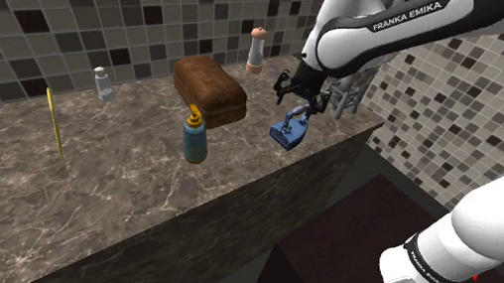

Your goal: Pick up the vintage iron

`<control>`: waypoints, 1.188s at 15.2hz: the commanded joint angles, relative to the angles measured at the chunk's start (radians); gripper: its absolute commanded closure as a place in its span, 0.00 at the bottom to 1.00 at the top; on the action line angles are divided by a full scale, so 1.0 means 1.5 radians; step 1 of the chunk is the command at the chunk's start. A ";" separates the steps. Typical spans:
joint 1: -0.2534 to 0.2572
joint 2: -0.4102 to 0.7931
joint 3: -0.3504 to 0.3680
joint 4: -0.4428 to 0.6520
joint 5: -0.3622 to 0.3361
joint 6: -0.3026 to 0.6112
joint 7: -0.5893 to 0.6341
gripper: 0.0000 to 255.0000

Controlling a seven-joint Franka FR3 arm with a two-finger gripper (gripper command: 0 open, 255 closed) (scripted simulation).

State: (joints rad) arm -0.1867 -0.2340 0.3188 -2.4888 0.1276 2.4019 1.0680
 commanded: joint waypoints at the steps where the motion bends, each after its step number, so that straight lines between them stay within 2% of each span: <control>1: -0.007 0.023 0.007 0.003 -0.008 0.031 0.031 0.00; 9: -0.010 0.068 0.013 -0.021 -0.022 0.098 0.041 0.00; 10: -0.010 0.067 0.013 -0.022 -0.021 0.098 0.041 1.00; 18: -0.010 0.065 0.012 -0.024 -0.021 0.099 0.040 1.00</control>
State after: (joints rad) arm -0.2020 -0.1369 0.3376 -2.5232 0.0963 2.5493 1.1283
